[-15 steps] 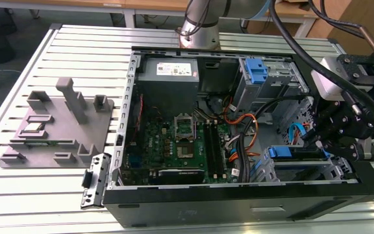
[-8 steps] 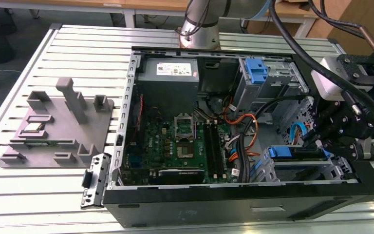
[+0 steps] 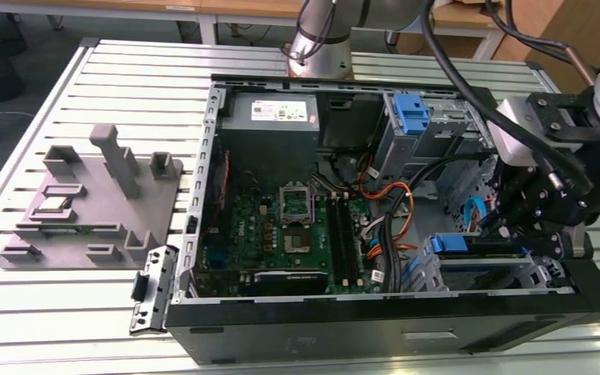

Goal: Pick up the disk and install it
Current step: 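Insert the first disk wire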

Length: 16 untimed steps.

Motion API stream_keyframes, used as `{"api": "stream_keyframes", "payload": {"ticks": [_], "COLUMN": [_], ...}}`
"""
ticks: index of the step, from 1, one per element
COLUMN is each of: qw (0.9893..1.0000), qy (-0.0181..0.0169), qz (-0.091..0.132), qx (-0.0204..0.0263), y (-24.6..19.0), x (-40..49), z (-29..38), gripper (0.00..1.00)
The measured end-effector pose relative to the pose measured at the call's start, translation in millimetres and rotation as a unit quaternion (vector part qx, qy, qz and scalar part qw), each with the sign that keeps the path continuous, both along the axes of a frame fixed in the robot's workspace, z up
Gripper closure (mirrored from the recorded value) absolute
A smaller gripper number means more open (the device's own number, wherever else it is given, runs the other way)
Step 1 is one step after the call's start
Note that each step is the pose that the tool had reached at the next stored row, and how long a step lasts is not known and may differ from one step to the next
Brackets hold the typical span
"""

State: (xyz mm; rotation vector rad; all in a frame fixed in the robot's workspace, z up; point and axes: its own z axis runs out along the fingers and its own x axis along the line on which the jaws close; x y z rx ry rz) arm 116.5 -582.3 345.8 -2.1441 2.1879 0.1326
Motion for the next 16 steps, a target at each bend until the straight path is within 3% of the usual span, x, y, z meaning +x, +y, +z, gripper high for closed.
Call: {"api": "stream_keyframes", "payload": {"ticks": [2, 7, 16], "qw": [1.0000, 0.9999, 0.9998], "qy": [-0.0041, -0.0086, -0.0093], "qz": [0.002, 0.006, 0.015], "qx": [0.0000, 0.0000, 0.0001], "y": [0.1, 0.2, 3.2], "x": [-0.4, -0.4, 2.0], "z": [-1.5, -3.1, -6.0], "gripper": [0.84, 0.84, 0.84]}}
